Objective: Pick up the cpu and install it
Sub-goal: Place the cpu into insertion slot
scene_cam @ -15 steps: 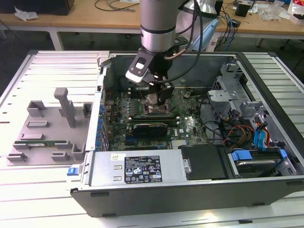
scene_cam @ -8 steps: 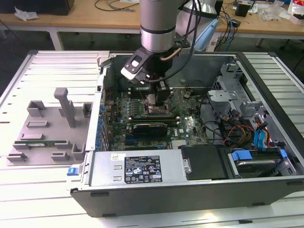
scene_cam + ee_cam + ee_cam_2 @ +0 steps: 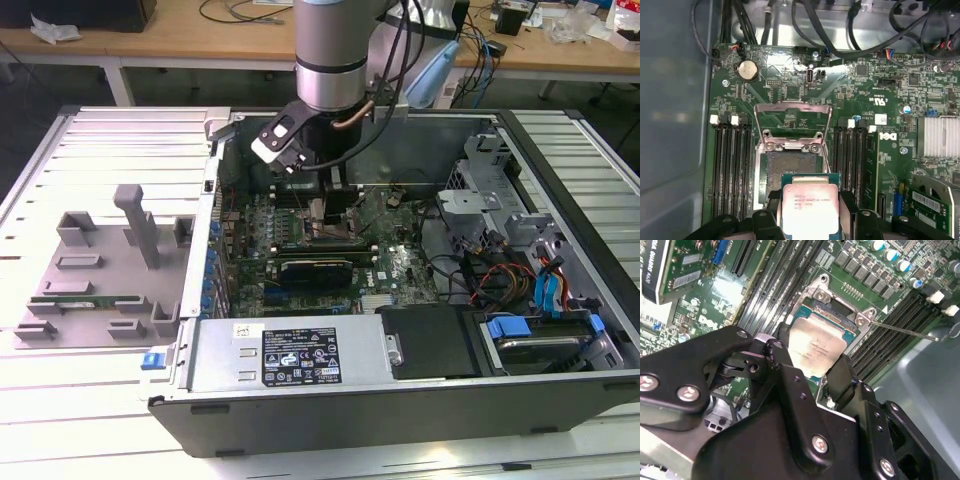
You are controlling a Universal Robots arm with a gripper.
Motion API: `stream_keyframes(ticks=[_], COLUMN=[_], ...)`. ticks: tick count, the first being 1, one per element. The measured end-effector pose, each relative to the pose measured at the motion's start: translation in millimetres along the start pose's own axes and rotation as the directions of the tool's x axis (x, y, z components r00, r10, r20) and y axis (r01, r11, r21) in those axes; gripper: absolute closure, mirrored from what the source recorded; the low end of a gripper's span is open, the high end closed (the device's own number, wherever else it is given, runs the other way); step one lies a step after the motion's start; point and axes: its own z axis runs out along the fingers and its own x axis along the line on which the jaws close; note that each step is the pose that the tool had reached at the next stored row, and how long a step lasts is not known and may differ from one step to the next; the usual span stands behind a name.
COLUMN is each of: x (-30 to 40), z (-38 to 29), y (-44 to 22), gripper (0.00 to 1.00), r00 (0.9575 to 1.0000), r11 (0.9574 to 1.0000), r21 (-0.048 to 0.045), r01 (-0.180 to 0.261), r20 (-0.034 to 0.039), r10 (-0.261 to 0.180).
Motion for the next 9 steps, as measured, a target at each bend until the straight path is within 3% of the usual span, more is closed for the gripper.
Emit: stream_keyframes(ticks=[4,9], x=[0.0,-0.2], z=[2.3,4.3], y=[0.3,8.9], gripper=[0.46,0.46], r00=[1.0,1.0], r11=[1.0,1.0], r21=[0.0,0.0], r01=[0.0,0.0], r20=[0.0001,0.0001], r10=[0.0,0.0])
